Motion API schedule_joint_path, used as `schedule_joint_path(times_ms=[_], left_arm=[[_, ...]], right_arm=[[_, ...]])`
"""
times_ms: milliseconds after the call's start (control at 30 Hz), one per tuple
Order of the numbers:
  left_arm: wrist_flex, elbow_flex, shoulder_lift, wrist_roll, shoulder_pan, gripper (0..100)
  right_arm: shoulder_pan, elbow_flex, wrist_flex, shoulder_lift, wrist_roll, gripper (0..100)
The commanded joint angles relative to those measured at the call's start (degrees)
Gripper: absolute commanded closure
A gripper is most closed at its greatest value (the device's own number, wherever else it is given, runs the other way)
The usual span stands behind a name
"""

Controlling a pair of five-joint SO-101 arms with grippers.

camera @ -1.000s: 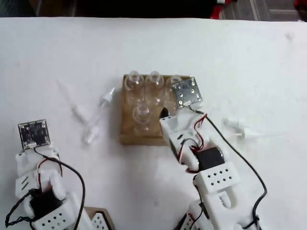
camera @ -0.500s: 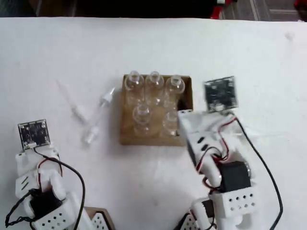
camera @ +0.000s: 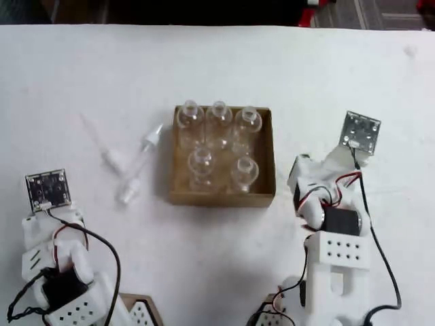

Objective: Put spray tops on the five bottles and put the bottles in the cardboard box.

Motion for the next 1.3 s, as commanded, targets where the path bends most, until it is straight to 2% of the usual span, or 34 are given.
schedule_joint_path(times_ms=[0, 233, 700, 833, 1033, 1267], left_arm=[[-2.99, -0.26, -0.75, 0.26, -0.48, 98], [-9.93, 2.99, -0.75, 0.26, -0.57, 98], [-9.41, 2.90, -0.75, 0.70, -0.31, 98], [-6.24, -0.44, -0.66, 0.44, -0.31, 98], [1.05, -14.77, -0.66, 0.35, -0.13, 98], [9.32, -28.31, 4.62, 0.35, 8.13, 98]], right_arm=[[1.10, 2.46, -7.69, 4.35, -1.05, 80.0], [0.84, 3.25, -9.45, 8.66, -1.05, 80.0], [0.84, 4.66, -10.51, 9.10, -1.05, 80.0], [1.01, 6.95, -14.46, 8.75, -1.05, 80.0], [1.19, 7.38, -16.48, 9.10, -0.97, 80.0], [1.27, 7.38, -16.48, 8.92, -0.97, 80.0]])
